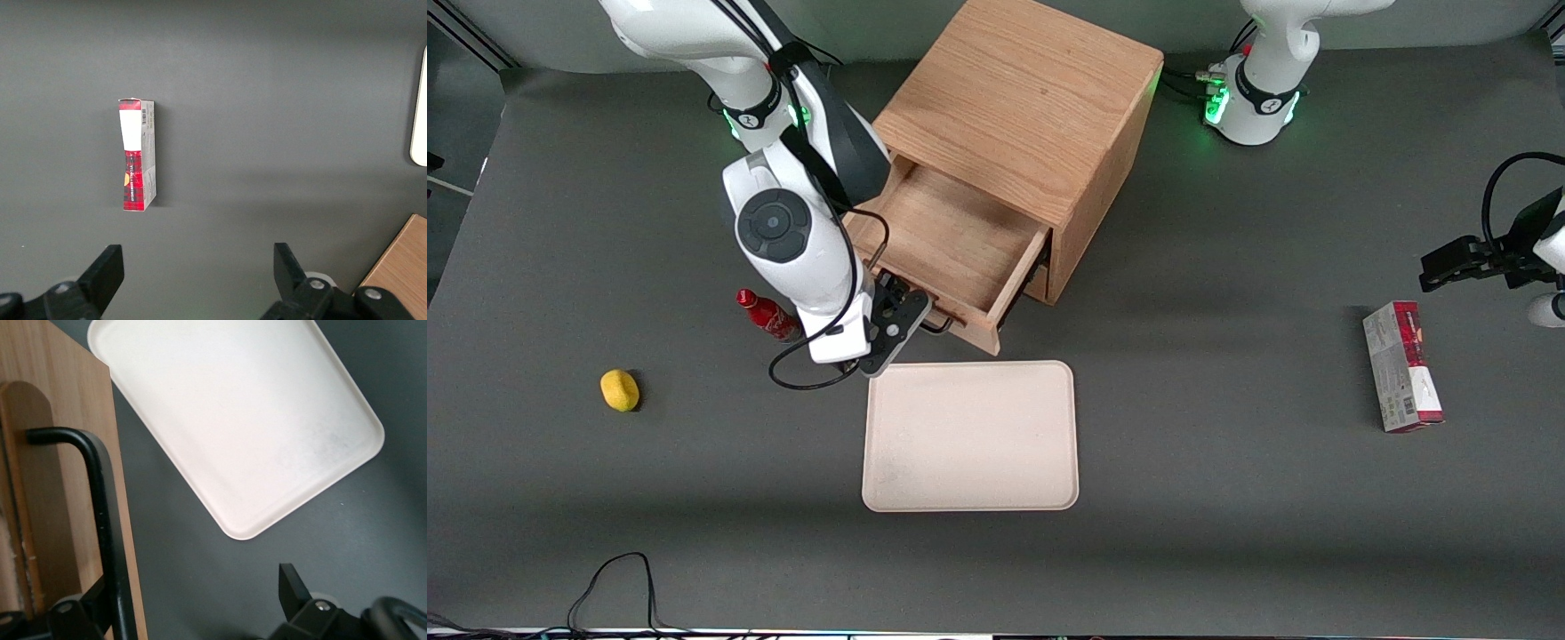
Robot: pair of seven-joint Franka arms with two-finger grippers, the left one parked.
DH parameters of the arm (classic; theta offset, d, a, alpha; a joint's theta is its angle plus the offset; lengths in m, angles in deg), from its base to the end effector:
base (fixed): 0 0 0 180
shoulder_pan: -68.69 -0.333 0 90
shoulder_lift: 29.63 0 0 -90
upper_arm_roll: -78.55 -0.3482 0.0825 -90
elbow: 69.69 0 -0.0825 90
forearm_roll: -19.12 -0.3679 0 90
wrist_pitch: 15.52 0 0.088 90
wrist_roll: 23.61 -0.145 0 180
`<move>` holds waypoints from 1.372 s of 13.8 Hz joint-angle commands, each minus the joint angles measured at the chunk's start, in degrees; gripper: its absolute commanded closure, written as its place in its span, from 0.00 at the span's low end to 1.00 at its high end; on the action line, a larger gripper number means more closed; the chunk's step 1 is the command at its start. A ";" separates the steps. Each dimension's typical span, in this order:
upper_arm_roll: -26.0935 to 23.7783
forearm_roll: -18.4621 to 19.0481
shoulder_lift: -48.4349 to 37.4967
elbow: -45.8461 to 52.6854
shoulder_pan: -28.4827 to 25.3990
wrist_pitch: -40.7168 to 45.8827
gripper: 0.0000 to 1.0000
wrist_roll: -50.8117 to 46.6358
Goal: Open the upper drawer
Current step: 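Pull the handle outward with the right gripper, sliding the drawer open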
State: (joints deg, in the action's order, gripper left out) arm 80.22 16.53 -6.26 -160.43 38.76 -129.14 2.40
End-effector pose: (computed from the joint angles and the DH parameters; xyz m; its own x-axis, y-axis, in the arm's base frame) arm 0.5870 0.3233 0.3993 0.5969 0.8023 0.0053 0.8020 -0.5965 -0.0304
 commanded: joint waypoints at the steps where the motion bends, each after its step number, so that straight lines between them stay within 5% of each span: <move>1: -0.09 0.65 2.55 4.08 1.37 1.90 0.00 2.11; 13: -0.09 0.39 5.98 9.70 4.98 4.10 0.00 5.01; 19: -0.09 0.48 5.20 20.41 4.98 15.34 0.00 4.31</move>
State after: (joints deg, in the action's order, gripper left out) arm 80.34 16.60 -1.64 -145.91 43.08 -118.37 6.12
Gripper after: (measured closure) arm 0.000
